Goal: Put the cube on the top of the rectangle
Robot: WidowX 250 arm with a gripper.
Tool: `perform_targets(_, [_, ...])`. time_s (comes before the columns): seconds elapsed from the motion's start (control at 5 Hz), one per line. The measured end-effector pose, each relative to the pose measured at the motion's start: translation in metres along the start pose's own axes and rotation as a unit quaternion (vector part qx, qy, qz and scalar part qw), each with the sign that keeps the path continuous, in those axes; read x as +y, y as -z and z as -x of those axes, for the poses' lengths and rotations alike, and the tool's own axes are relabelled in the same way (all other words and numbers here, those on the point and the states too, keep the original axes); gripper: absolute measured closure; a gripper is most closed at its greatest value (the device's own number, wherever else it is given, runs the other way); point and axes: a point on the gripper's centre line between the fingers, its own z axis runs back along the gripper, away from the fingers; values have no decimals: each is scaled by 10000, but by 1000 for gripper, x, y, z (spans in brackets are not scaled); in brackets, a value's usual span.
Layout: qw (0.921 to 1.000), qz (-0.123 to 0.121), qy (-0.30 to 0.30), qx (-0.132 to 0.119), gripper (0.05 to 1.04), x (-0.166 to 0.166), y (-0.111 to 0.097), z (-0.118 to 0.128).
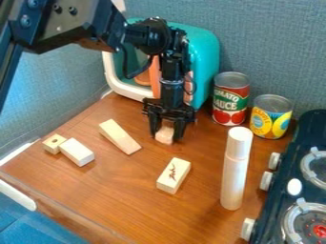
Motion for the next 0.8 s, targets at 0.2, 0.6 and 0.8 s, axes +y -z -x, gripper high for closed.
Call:
perform_targets(0.2, [10000, 50, -37, 48, 492, -1, -1, 9])
perform_targets(0.6, [9993, 32, -170, -338, 493, -6, -78, 60])
perform_targets(0.8, [9978, -195, -166, -613, 493, -16, -126, 90])
